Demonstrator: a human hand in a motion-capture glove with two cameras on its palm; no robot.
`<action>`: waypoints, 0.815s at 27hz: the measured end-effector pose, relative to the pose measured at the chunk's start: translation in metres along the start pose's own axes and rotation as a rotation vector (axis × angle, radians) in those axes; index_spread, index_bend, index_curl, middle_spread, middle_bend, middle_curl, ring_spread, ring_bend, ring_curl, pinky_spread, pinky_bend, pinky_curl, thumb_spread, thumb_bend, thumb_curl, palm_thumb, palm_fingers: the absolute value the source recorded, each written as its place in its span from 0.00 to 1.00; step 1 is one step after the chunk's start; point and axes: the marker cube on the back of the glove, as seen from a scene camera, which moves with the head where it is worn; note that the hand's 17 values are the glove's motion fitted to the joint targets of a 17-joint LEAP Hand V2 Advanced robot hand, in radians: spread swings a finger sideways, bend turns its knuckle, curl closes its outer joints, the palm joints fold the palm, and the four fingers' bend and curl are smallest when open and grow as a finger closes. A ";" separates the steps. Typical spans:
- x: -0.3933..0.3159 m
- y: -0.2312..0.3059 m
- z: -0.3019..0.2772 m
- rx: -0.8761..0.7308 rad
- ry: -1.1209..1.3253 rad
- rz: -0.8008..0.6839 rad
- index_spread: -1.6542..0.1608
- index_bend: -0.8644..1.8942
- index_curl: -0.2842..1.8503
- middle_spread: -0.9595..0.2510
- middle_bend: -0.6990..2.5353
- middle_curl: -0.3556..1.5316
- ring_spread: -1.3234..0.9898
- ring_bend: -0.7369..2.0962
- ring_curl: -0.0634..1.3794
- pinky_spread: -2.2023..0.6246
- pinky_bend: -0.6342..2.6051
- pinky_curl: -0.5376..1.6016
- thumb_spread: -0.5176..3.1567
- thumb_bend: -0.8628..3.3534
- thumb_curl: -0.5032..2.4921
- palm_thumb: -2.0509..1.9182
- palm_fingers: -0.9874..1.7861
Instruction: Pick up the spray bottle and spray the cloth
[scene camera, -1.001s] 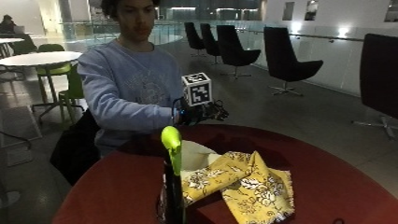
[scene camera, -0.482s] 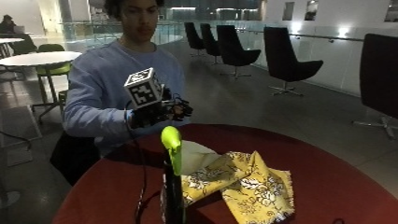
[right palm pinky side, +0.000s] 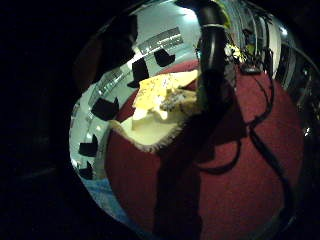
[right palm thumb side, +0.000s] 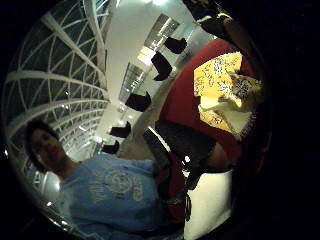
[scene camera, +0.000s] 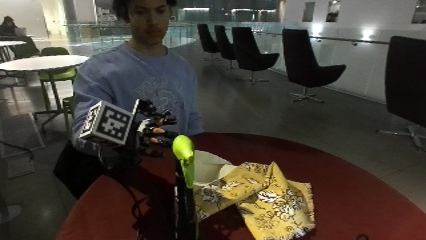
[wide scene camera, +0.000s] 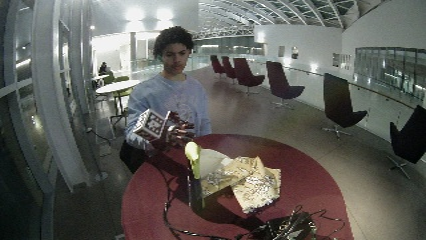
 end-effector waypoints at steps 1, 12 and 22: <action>0.005 -0.003 -0.003 0.012 -0.037 0.036 0.69 0.36 0.28 0.74 0.29 0.38 0.57 0.36 0.24 0.85 0.26 0.38 0.44 0.20 0.25 0.64 0.57; 0.074 -0.036 -0.020 0.138 -0.172 0.278 0.69 0.36 0.27 0.75 0.28 0.38 0.57 0.36 0.25 0.85 0.27 0.40 0.43 0.20 0.25 0.64 0.57; 0.120 -0.085 -0.004 0.131 -0.136 0.465 0.70 0.36 0.26 0.76 0.28 0.38 0.57 0.37 0.26 0.86 0.27 0.40 0.43 0.20 0.26 0.64 0.57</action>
